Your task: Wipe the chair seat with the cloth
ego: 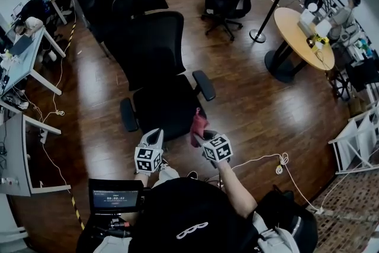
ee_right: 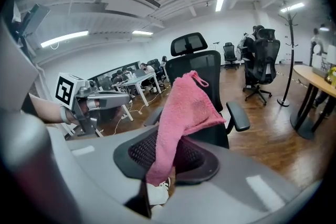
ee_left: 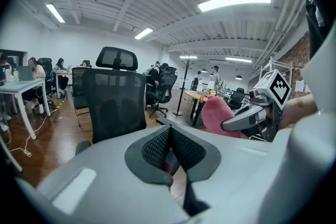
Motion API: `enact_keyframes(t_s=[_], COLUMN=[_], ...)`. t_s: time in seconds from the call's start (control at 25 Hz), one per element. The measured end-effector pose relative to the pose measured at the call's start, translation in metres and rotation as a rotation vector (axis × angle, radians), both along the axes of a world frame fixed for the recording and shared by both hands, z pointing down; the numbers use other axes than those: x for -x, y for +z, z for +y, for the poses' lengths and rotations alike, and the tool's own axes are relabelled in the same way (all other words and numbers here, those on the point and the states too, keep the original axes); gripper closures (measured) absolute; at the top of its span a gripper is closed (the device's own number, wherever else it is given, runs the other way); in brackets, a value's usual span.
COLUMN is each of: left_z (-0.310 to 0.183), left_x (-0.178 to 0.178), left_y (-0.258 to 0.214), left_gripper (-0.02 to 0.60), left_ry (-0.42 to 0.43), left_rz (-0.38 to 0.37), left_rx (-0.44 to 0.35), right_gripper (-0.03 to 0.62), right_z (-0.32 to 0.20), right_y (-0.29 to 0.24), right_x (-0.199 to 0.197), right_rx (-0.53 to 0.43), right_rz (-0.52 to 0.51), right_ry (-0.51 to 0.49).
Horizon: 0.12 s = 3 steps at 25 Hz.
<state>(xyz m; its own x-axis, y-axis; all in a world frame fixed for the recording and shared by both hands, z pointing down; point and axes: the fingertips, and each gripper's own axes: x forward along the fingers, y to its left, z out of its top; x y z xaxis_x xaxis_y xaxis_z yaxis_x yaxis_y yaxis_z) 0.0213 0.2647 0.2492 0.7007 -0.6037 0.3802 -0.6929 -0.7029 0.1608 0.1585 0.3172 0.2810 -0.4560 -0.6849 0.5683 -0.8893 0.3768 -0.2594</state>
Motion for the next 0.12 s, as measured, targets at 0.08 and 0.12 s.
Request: enact_keyframes(t_s=[0.08, 0.12], left_z=[0.0026, 0.0041], left_x=[-0.0022, -0.0030], left_y=[-0.0028, -0.0041], left_gripper=[0.588, 0.588], left_ry=[-0.009, -0.014], left_rz=[0.014, 0.020], left_rx=[-0.004, -0.005], right_gripper=[0.522, 0.522], right_z=[0.0039, 0.0061], right_y=[-0.0014, -0.0018], right_x=[-0.0010, -0.0013], right_rx=[-0.003, -0.004], right_rz=[-0.001, -0.002], right_ry=[-0.006, -0.010])
